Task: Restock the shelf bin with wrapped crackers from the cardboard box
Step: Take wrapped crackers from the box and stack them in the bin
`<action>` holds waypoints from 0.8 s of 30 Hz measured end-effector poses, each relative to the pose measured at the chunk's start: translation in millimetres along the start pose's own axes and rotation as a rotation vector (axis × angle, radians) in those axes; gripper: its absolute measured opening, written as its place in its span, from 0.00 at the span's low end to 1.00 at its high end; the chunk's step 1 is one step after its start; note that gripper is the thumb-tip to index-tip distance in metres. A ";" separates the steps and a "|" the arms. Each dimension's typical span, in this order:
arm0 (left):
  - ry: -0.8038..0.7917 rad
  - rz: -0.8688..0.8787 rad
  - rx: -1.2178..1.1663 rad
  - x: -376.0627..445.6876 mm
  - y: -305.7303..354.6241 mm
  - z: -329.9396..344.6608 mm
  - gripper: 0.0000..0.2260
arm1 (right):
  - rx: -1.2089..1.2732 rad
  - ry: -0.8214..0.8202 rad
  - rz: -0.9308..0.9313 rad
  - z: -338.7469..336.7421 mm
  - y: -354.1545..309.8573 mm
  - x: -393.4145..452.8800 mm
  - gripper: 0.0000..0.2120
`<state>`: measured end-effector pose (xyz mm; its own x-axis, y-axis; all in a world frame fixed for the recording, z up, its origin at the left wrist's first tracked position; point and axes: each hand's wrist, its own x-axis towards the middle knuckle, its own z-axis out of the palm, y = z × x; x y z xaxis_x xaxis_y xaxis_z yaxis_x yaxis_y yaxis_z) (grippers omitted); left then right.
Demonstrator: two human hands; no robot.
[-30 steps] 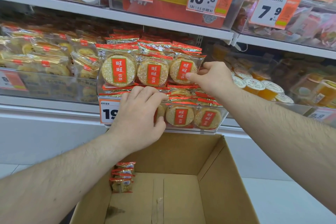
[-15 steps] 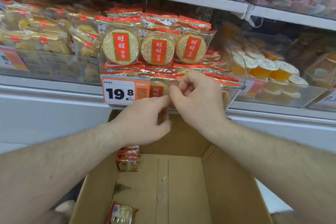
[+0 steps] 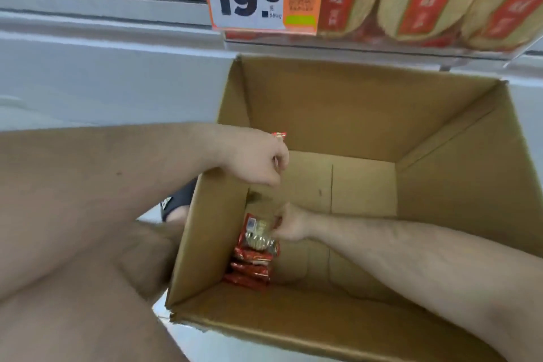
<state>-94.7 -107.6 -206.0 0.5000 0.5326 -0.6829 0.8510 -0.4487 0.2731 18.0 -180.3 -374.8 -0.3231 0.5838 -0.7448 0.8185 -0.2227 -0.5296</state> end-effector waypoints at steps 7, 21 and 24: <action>-0.062 -0.047 -0.079 6.1 -5.8 4.4 0.15 | -0.194 -0.118 -0.011 65.4 13.7 30.8 0.20; 0.007 -0.160 -0.157 0.8 -9.0 2.4 0.25 | 0.834 -0.238 -0.011 -68.7 33.4 -15.4 0.07; 0.002 -0.180 -0.247 4.1 -5.7 4.6 0.27 | 1.010 -0.310 -0.131 -85.7 22.0 -28.6 0.05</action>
<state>-98.2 -106.2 -213.4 0.3378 0.5895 -0.7337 0.9391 -0.1593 0.3044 86.0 -135.0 -330.4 -0.6032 0.4574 -0.6534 0.0407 -0.8005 -0.5980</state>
